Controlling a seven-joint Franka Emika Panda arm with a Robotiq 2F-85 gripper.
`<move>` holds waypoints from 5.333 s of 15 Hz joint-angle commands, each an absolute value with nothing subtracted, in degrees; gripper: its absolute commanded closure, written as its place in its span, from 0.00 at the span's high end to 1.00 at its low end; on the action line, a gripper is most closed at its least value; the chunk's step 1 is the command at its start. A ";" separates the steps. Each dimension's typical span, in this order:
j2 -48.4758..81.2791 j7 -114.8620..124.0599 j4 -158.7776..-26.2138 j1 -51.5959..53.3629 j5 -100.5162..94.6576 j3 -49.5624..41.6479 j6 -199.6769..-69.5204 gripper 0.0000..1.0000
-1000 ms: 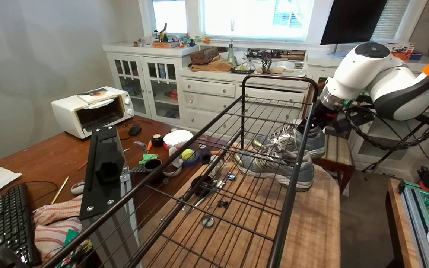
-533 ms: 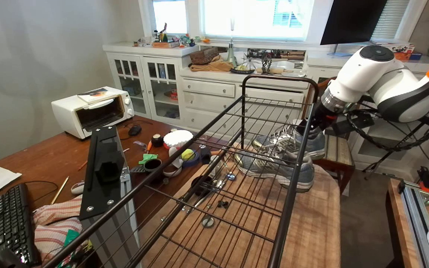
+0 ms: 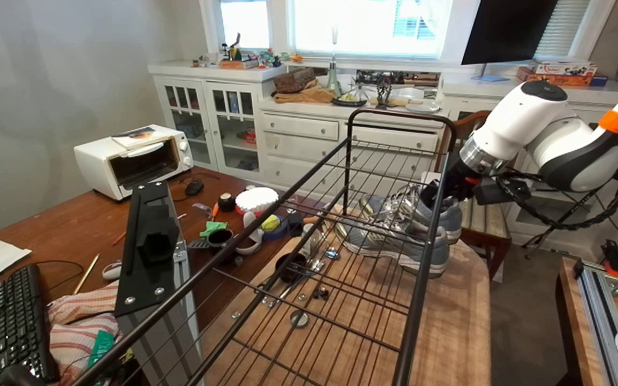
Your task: Move the right sneaker to the shelf below it
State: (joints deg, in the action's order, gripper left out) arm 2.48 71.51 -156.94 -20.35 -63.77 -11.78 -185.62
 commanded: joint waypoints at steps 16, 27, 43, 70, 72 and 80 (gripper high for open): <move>1.78 72.23 -157.11 -21.07 -65.61 -12.23 -188.71 0.54; -2.73 70.84 -157.78 -21.81 -73.33 -14.23 -189.59 1.00; -3.50 94.91 -154.22 -20.46 -87.05 -8.34 -175.81 1.00; -2.88 138.05 -157.30 -13.83 -113.36 2.73 -146.59 1.00; -2.95 139.45 -157.47 -9.44 -113.12 -0.68 -144.92 1.00; -3.20 141.30 -158.14 -5.34 -111.76 -2.37 -141.53 1.00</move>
State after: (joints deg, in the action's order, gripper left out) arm -3.48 139.03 -158.15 -7.62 -112.29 -1.73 -143.62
